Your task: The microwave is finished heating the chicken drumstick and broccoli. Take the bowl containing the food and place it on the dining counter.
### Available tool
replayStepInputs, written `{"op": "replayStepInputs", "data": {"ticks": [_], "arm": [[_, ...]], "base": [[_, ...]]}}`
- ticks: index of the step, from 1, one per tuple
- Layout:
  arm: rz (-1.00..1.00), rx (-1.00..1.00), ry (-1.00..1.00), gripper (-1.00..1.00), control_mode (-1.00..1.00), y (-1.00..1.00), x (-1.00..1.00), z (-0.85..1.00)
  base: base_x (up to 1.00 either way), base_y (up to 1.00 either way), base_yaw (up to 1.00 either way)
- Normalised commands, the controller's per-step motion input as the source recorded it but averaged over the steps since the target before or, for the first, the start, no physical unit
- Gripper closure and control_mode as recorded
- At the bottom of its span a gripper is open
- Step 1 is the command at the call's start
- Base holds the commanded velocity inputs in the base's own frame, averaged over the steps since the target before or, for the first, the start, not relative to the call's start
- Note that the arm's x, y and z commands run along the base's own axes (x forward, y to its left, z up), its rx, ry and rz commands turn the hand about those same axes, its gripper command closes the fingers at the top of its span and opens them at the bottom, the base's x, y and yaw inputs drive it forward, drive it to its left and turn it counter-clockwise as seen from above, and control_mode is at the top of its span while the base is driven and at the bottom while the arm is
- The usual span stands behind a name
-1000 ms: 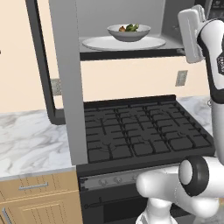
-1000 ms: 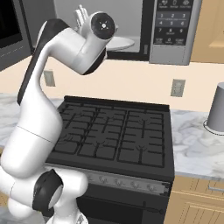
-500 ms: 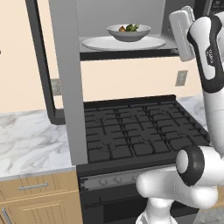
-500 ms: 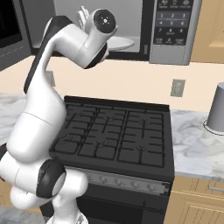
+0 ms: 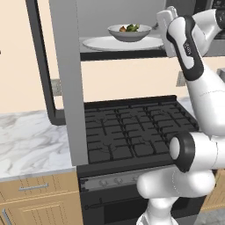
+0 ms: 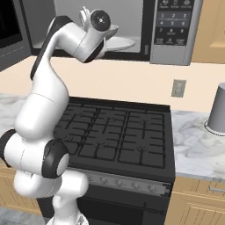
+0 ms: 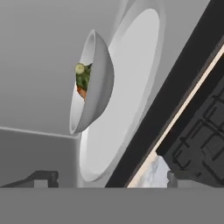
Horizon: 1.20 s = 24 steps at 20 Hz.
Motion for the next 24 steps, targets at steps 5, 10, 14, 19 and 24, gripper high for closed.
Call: {"op": "replayStepInputs", "data": {"ticks": [5,10,14,19,24], "arm": [[-0.02,0.00,0.00,-1.00,-1.00,0.07,0.58,0.00],[0.00,0.00,0.00,-1.00,-1.00,0.04,0.49,0.00],[0.00,0.00,0.00,-1.00,-1.00,0.02,0.42,0.00],[0.00,0.00,0.03,-1.00,-1.00,0.02,0.39,0.00],[0.00,0.00,0.06,-1.00,-1.00,0.06,0.38,0.00]], "base": [[0.00,0.00,0.00],[0.00,0.00,0.00],[0.00,0.00,0.00],[0.00,0.00,0.00],[0.00,0.00,0.00]]}}
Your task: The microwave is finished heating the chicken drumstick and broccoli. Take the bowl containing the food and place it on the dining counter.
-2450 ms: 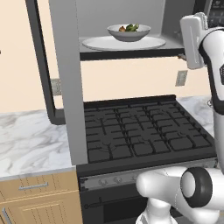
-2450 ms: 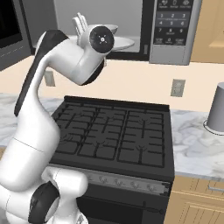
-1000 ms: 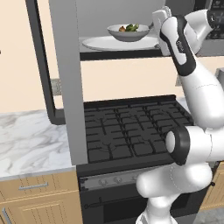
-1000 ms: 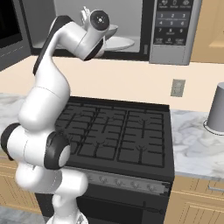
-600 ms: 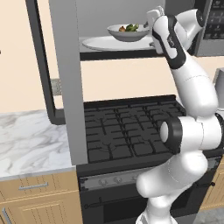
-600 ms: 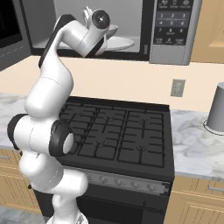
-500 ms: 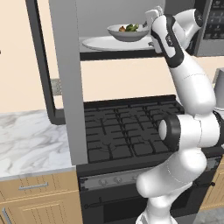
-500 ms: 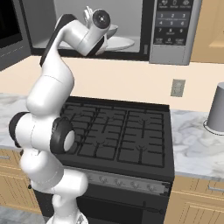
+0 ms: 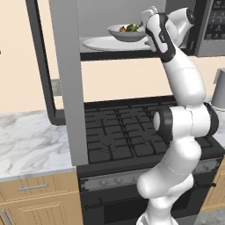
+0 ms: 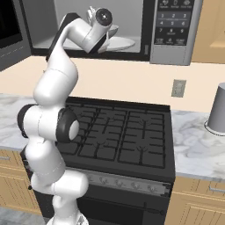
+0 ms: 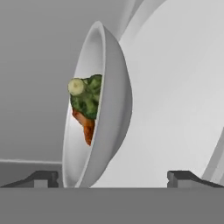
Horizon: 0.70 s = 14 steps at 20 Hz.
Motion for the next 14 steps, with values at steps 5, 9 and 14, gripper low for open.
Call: {"op": "replayStepInputs", "data": {"ticks": [5,9,14], "arm": [[0.00,0.00,0.05,-1.00,-1.00,0.09,0.39,0.00],[0.00,0.00,0.01,-1.00,-1.00,0.05,0.33,0.00],[0.00,0.00,0.00,-1.00,-1.00,0.02,0.30,0.00]], "base": [[0.00,0.00,0.00],[0.00,0.00,0.00],[0.00,0.00,0.00]]}}
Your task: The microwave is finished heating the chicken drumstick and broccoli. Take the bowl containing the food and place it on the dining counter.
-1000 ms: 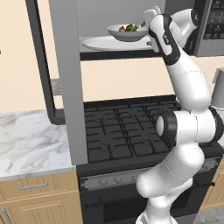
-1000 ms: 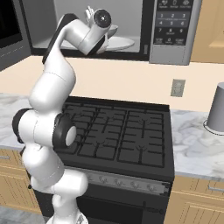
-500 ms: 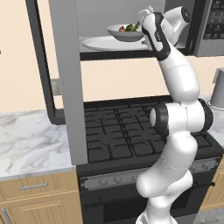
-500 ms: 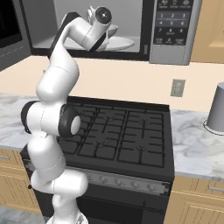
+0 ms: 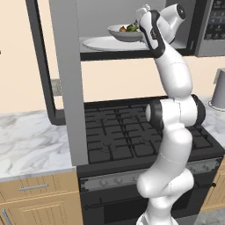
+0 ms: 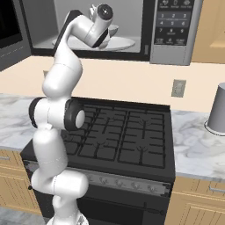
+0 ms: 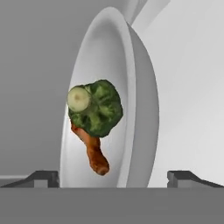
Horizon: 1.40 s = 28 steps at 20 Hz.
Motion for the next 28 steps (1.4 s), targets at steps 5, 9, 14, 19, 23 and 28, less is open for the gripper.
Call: {"op": "replayStepInputs", "data": {"ticks": [5,9,14,19,23,28], "arm": [[0.00,0.00,0.03,-1.00,-1.00,0.00,0.01,-0.10],[0.00,0.00,0.01,-1.00,-1.00,0.00,-0.03,-0.24],[0.00,-0.01,0.00,1.00,-1.00,0.00,-0.07,-0.34],[0.00,0.00,0.00,1.00,-1.00,0.01,0.00,-0.01],[0.00,0.00,0.00,1.00,-1.00,0.00,0.00,0.00],[0.00,0.00,-0.01,1.00,-1.00,-0.01,-0.13,0.00]], "base": [[0.00,0.00,0.00],[0.00,0.00,0.00],[0.00,0.00,0.00],[0.00,0.00,0.00],[0.00,0.00,0.00],[0.00,0.00,0.00]]}}
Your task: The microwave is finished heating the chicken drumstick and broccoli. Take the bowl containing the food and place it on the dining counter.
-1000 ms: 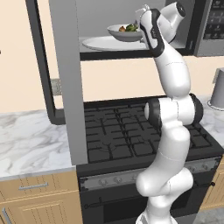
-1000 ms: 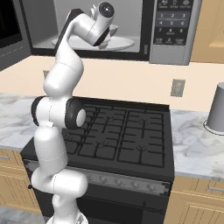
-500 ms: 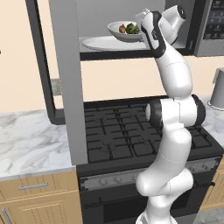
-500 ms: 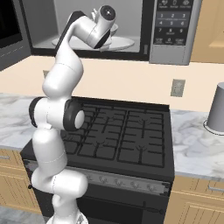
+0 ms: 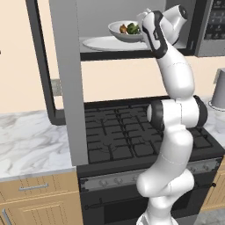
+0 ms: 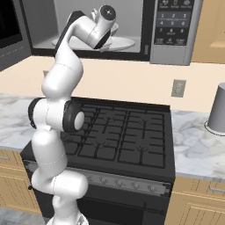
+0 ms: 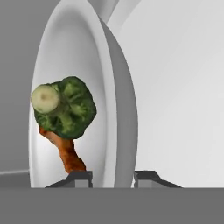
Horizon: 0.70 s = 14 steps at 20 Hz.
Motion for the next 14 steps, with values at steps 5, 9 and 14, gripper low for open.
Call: {"op": "replayStepInputs", "data": {"ticks": [5,9,14], "arm": [[0.00,0.01,-0.08,1.00,-1.00,-0.13,-0.54,0.00],[0.00,0.02,-0.13,1.00,-1.00,-0.18,-0.70,0.00],[0.00,0.03,-0.15,1.00,-1.00,-0.22,-0.82,0.00]], "base": [[0.00,0.00,0.00],[0.00,0.00,0.00],[0.00,0.00,0.00]]}}
